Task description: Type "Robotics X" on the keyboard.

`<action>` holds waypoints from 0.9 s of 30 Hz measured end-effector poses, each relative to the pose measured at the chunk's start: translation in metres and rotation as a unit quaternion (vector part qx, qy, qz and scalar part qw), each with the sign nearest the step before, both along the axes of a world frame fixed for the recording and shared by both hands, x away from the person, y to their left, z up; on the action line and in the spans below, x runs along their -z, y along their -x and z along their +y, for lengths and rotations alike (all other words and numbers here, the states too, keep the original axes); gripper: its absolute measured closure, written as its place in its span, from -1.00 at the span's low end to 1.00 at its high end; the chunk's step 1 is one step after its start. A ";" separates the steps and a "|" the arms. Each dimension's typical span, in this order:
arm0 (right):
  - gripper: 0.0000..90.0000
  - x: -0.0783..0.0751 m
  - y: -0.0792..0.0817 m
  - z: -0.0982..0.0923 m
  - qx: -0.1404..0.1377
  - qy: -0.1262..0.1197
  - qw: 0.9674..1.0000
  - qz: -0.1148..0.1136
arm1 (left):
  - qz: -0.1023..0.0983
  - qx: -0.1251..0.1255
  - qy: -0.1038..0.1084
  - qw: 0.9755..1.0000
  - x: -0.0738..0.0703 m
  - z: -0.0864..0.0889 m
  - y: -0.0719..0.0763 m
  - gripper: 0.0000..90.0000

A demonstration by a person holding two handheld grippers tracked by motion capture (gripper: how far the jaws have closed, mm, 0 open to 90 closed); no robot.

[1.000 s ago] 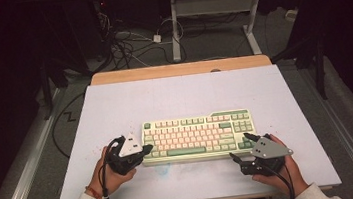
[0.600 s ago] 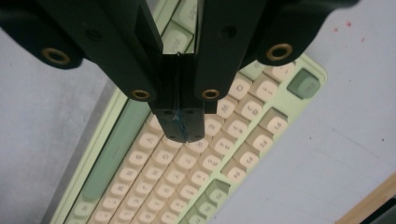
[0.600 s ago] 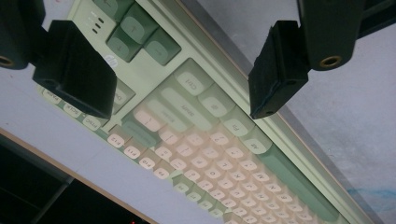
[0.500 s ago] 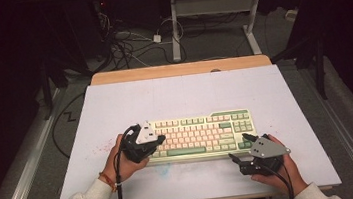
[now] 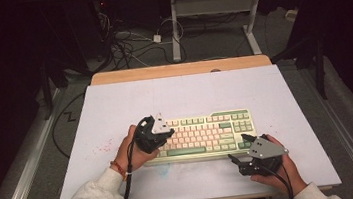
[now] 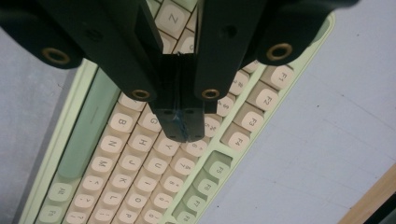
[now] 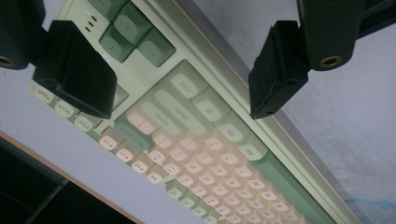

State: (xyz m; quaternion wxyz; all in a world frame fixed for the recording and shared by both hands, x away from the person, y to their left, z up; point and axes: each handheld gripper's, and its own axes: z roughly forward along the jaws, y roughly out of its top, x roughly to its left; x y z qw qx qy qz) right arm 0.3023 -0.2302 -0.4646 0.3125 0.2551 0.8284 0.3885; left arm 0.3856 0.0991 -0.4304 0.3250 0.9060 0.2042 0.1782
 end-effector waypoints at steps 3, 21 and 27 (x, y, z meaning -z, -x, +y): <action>-0.47 0.001 -0.001 0.000 0.001 0.000 1.000 0.002 | 0.005 0.005 -0.010 1.000 0.004 -0.008 -0.005 0.96; -0.47 0.002 0.000 0.002 -0.005 0.013 1.000 0.000 | 0.014 0.002 -0.039 0.999 0.018 -0.029 -0.022 0.95; -0.46 0.004 0.000 0.002 -0.002 0.026 1.000 0.000 | 0.015 0.013 -0.054 0.998 0.021 -0.033 -0.020 0.95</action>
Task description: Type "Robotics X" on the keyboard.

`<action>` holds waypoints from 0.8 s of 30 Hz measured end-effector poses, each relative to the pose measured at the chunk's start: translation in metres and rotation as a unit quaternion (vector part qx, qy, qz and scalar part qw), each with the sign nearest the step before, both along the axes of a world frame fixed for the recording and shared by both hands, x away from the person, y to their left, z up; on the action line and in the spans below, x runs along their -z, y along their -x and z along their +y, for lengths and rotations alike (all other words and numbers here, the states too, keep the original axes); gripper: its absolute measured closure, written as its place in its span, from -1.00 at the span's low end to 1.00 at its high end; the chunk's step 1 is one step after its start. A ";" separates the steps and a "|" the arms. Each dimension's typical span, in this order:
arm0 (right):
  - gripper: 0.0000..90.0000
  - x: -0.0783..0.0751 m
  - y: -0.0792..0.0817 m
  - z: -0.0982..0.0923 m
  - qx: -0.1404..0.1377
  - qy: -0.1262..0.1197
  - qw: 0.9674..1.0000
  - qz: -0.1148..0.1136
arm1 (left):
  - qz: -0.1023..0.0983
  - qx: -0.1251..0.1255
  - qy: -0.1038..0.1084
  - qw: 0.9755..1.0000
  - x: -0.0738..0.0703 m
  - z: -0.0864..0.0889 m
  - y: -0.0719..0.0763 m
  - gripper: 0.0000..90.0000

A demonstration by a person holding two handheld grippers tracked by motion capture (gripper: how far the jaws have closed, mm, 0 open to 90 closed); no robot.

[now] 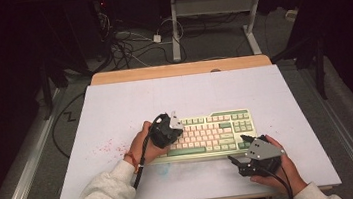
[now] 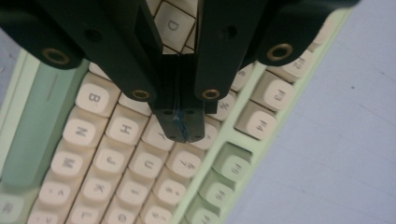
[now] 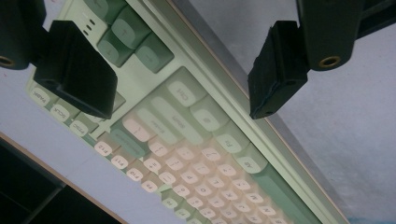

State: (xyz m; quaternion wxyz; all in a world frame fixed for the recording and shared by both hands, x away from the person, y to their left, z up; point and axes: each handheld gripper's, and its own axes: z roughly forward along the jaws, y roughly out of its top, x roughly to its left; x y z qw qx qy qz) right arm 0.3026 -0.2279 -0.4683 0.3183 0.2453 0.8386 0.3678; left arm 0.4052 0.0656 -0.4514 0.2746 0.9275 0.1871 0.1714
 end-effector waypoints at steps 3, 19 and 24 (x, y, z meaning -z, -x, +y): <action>-0.46 0.000 0.000 -0.001 0.000 0.001 1.000 0.000 | -0.009 0.000 0.003 1.000 -0.002 -0.001 0.002 0.94; -0.45 -0.002 -0.001 -0.004 0.011 0.001 1.000 -0.008 | -0.053 -0.004 0.054 0.997 -0.022 0.014 0.015 0.70; -0.44 -0.003 0.000 -0.004 0.016 0.000 1.000 -0.014 | -0.065 -0.002 0.063 0.996 -0.025 0.017 0.020 0.41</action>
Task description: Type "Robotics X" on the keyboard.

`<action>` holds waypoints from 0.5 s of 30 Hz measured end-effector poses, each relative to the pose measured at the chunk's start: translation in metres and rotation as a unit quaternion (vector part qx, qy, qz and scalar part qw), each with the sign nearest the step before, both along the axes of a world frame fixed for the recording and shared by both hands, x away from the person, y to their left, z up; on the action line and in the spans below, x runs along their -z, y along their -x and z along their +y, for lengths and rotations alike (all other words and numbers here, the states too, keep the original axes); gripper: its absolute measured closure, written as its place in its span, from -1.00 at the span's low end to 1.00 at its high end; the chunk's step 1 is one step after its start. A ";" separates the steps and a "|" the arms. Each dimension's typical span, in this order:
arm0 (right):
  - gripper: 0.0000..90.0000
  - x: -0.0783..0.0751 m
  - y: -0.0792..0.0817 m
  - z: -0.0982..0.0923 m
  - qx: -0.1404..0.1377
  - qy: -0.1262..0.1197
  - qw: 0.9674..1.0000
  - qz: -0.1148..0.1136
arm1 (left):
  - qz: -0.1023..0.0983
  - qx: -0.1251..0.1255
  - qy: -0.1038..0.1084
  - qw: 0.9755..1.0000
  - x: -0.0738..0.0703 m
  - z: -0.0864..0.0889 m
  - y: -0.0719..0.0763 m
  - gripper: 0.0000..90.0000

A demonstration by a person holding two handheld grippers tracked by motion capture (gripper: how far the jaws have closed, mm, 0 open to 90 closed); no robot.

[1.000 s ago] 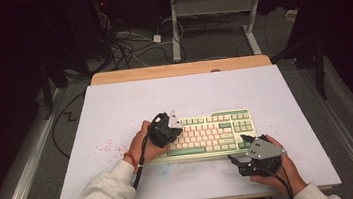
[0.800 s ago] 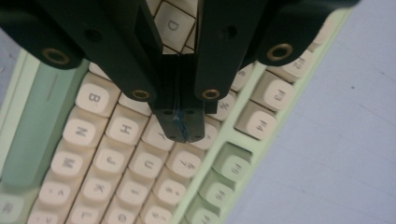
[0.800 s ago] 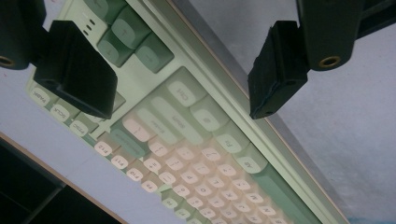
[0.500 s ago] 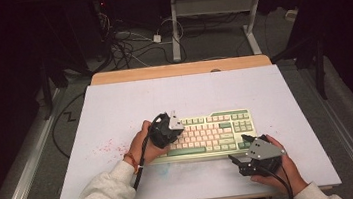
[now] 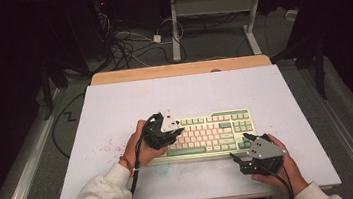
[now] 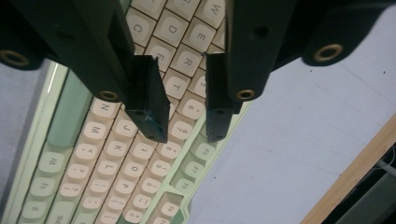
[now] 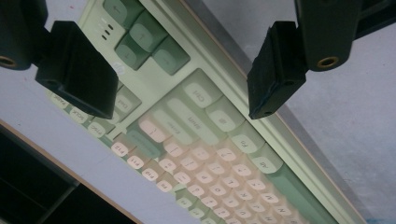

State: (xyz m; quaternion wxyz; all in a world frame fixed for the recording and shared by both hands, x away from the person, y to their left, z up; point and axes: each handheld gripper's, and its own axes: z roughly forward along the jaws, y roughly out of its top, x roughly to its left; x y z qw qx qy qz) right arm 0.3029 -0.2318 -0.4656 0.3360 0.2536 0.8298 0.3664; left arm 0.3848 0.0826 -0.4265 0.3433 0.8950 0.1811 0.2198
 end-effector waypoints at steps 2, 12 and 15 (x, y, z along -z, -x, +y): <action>-0.44 -0.001 -0.001 -0.001 0.002 -0.003 1.000 0.000 | -0.005 -0.002 0.004 1.000 0.000 0.000 0.002 0.23; -0.44 -0.001 -0.001 -0.003 0.006 -0.007 1.000 0.002 | -0.030 -0.008 0.027 0.999 -0.002 0.008 0.013 -0.46; -0.44 -0.001 -0.001 -0.003 0.007 -0.007 1.000 0.003 | -0.042 -0.014 0.036 0.998 -0.004 0.013 0.016 -0.54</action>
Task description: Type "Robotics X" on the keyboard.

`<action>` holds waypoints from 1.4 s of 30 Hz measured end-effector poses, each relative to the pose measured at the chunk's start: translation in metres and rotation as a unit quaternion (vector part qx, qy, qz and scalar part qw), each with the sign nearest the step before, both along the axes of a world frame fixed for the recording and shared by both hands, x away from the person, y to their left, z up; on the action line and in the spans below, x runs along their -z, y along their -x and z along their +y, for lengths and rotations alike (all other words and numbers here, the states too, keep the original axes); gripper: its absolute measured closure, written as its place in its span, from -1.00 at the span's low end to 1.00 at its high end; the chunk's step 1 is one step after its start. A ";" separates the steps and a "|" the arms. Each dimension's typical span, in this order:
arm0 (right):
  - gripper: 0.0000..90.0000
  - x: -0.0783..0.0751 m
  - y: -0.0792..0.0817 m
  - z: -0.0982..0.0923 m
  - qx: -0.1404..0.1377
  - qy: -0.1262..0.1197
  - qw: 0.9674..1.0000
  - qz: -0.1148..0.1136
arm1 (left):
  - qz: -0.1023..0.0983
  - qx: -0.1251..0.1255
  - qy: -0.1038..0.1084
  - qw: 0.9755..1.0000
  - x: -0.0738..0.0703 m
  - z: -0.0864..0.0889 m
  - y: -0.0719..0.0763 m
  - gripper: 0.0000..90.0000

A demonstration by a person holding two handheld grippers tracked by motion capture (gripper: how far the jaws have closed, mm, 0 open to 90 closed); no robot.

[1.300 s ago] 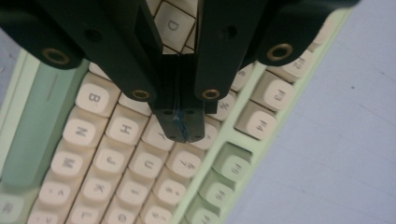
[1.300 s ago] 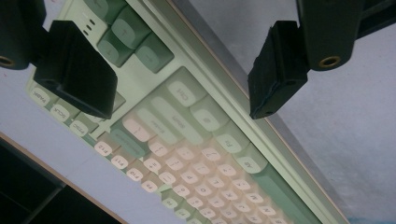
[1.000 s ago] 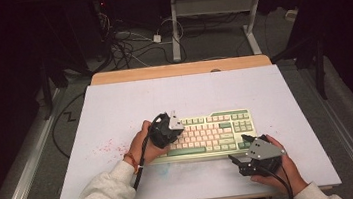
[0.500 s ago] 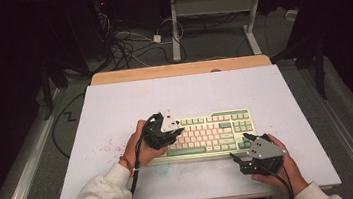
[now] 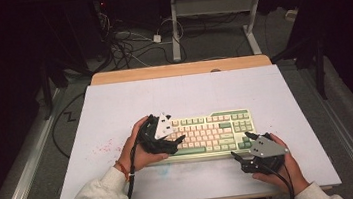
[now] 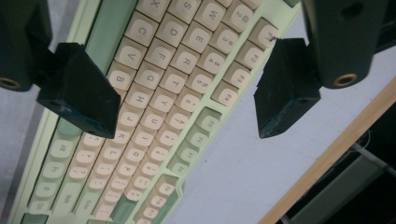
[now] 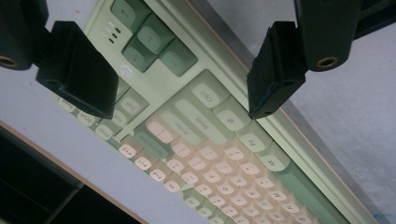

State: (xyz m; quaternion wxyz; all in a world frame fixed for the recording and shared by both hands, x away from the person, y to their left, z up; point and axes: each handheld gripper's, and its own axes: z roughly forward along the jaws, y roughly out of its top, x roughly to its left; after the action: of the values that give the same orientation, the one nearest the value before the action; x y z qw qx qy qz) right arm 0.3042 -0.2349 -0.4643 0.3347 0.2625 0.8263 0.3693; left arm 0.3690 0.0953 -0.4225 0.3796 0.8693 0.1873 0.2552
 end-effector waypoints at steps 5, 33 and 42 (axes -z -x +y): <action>-0.44 0.000 0.000 0.000 0.001 0.000 1.000 0.000 | -0.017 -0.008 0.005 1.000 -0.003 0.007 0.004 -0.59; -0.42 -0.001 0.000 -0.001 0.006 -0.004 1.000 -0.001 | -0.064 -0.034 0.005 0.997 0.003 0.048 0.029 -0.63; -0.42 -0.001 0.000 -0.001 0.004 -0.005 1.000 0.001 | -0.067 -0.050 0.005 0.997 0.013 0.061 0.038 -0.63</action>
State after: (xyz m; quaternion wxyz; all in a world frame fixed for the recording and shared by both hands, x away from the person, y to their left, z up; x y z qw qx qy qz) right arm 0.3043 -0.2356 -0.4635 0.3334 0.2678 0.8238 0.3722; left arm 0.3307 0.1564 -0.4355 0.3821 0.8382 0.2058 0.3302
